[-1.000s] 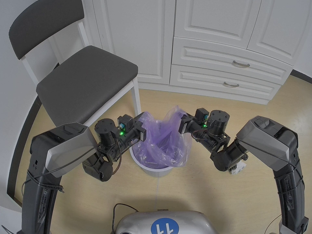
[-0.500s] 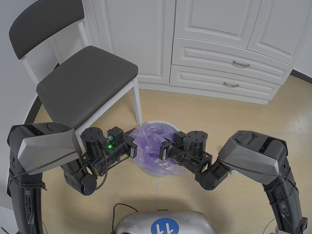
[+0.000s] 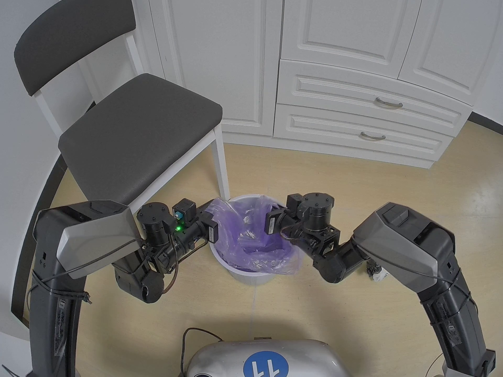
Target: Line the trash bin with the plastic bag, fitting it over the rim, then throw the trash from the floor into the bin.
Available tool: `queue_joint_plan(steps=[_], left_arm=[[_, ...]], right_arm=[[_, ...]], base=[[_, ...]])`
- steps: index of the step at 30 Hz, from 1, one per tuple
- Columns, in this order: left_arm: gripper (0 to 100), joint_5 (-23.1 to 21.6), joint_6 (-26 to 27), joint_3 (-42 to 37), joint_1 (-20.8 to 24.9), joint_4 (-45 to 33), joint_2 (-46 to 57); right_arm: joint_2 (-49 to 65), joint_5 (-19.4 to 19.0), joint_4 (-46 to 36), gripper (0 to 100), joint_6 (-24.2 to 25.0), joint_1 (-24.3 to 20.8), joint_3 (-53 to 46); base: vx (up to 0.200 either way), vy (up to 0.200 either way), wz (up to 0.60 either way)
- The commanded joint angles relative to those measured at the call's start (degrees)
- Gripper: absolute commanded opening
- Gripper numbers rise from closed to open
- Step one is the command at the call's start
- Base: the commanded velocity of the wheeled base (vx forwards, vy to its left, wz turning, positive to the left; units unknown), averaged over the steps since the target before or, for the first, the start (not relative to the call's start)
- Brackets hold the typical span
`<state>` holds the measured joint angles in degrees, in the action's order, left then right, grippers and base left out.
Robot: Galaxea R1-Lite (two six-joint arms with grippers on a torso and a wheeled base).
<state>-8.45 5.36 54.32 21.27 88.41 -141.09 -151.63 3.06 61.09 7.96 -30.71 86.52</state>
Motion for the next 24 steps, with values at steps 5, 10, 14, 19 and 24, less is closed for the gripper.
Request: queue_joint_plan(steps=[5, 10, 14, 19, 24], left_arm=[[0, 3.3, -4.6, 5.5, -0.6, 0.0, -5.0], [0, 8.4, -4.6, 5.0, -0.8, 0.0, -3.9], [0, 10.8, -4.7, 2.7, -0.9, 0.1, -3.2], [0, 11.3, -5.2, 0.9, -1.2, 0.0, -2.3], [0, 11.3, -8.0, -2.7, -1.7, -0.1, 0.0]], right_arm=[[7.2, 2.8, 0.0, 0, -0.2, 6.3, -4.0], [9.3, 7.4, 2.5, 0, -0.2, 8.0, -10.8], [8.9, 8.9, 7.8, 0, -0.2, 8.6, -15.1], [7.1, 9.1, 11.5, 0, -0.2, 9.4, -18.2], [5.4, 9.8, 10.8, 0, -1.4, 10.5, -17.5]], base=[[0.0, 0.0, 0.0], [0.0, 0.0, 0.0], [0.0, 0.0, 0.0], [0.0, 0.0, 0.0], [0.0, 0.0, 0.0]])
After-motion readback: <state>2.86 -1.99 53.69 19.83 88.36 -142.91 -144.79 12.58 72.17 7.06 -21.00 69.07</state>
